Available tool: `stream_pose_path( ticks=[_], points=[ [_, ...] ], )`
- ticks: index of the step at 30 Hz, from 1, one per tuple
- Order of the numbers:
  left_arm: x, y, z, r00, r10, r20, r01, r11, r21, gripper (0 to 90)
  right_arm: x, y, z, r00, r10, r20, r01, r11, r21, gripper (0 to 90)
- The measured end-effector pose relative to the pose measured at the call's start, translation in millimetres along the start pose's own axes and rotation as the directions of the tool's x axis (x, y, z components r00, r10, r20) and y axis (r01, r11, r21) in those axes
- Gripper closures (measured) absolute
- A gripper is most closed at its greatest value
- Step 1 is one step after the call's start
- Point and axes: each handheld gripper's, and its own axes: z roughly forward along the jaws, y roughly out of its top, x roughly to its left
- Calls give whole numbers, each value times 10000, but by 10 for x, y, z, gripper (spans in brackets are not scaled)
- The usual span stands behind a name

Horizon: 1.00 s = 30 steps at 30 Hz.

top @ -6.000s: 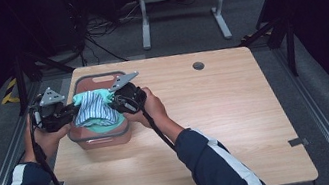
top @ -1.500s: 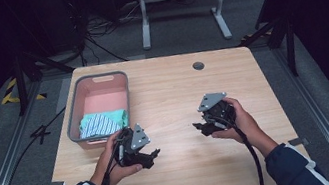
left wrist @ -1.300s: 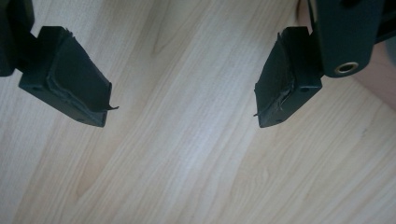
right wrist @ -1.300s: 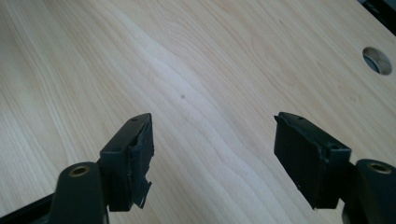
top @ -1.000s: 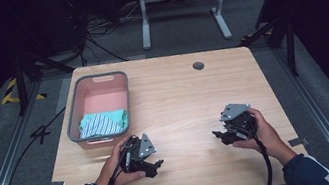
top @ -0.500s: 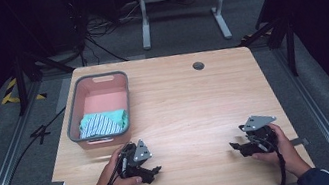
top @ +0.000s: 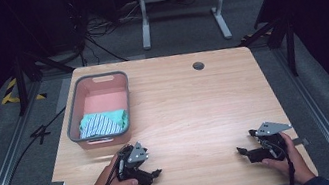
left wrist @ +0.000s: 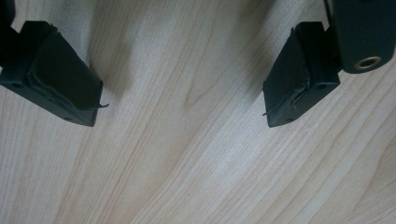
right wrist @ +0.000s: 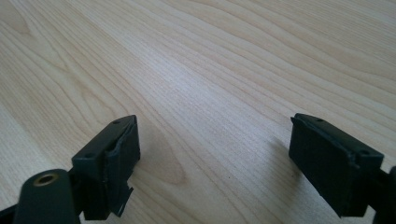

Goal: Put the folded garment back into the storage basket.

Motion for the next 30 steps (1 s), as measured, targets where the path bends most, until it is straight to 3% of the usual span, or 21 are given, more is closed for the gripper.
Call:
stream_pose_path(
  ticks=[13, 30],
  points=[
    [27, 21, 25, 10000, -39, -70, 40, 9999, 127, 56, -13, -23, -21, 9995, 203, 227, -203, 9998, 16, 150],
    [33, 24, 29, 10000, -7, -68, 8, 9999, 153, 47, -15, -23, -21, 9996, 191, 218, -191, 9998, 8, 150]
  ],
)
